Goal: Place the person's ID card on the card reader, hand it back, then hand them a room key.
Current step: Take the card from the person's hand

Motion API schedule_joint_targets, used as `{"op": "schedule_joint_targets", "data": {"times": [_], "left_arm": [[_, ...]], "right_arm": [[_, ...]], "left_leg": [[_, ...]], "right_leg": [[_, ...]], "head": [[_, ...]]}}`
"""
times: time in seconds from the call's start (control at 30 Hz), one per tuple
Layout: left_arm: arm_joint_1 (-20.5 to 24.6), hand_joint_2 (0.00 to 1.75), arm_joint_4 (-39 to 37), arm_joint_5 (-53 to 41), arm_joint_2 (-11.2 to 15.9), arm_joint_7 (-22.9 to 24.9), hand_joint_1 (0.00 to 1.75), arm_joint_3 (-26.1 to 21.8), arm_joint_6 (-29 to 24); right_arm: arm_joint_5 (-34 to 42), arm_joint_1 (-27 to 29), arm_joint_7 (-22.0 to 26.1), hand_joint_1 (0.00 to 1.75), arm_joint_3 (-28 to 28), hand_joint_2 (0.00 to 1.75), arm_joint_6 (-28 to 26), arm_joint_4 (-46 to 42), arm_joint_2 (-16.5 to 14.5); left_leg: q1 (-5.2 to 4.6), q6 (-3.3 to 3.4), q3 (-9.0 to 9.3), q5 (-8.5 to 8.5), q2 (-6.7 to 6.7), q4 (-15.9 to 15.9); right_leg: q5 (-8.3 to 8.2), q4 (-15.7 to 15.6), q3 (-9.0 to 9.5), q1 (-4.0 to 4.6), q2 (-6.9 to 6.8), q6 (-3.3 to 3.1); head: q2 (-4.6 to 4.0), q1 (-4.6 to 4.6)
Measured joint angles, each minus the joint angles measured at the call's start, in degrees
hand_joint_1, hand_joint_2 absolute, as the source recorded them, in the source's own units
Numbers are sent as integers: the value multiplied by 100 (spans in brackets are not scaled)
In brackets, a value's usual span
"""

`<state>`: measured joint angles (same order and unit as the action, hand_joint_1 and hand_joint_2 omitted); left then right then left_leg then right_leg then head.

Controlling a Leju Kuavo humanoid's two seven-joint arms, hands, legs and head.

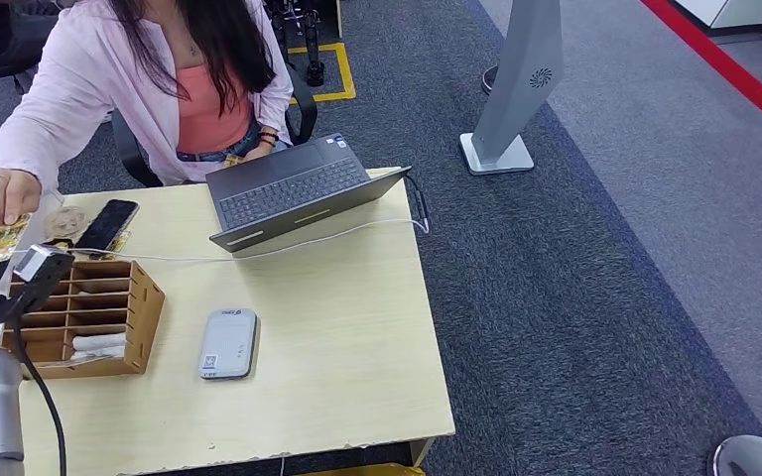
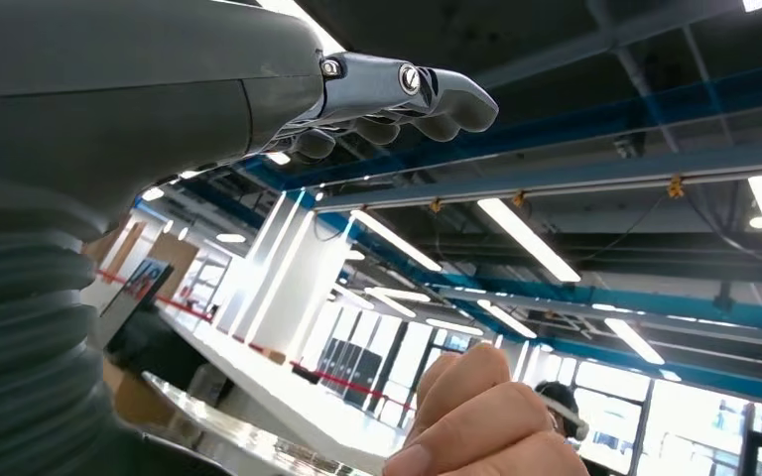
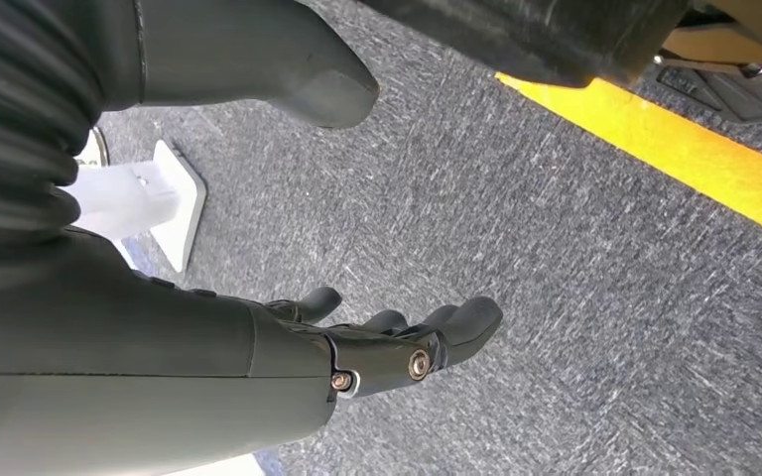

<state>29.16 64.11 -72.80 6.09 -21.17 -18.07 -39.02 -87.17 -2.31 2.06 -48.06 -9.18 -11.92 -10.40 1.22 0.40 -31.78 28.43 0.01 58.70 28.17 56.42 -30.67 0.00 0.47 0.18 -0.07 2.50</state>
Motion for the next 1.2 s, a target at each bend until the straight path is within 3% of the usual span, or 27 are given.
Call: {"op": "schedule_joint_targets", "data": {"times": [0.57,0.7,1.2], "left_arm": [[110,175,-323,-56,79,52,0,104,-38],[114,175,-356,-52,88,57,175,106,-38],[113,175,-359,65,102,-81,175,106,-44]], "right_arm": [[-2,-14,-16,0,50,175,25,9,22],[-2,-16,-16,0,52,175,26,11,23],[-2,-24,11,0,52,175,24,14,24]], "left_leg": [[0,0,-1,0,1,0],[0,-1,-1,0,1,0],[0,-1,-2,0,1,0]], "right_leg": [[0,2,-3,0,3,0],[0,2,-4,0,2,0],[0,3,-3,0,3,-1]], "head": [[0,1],[0,0],[0,1]]}}
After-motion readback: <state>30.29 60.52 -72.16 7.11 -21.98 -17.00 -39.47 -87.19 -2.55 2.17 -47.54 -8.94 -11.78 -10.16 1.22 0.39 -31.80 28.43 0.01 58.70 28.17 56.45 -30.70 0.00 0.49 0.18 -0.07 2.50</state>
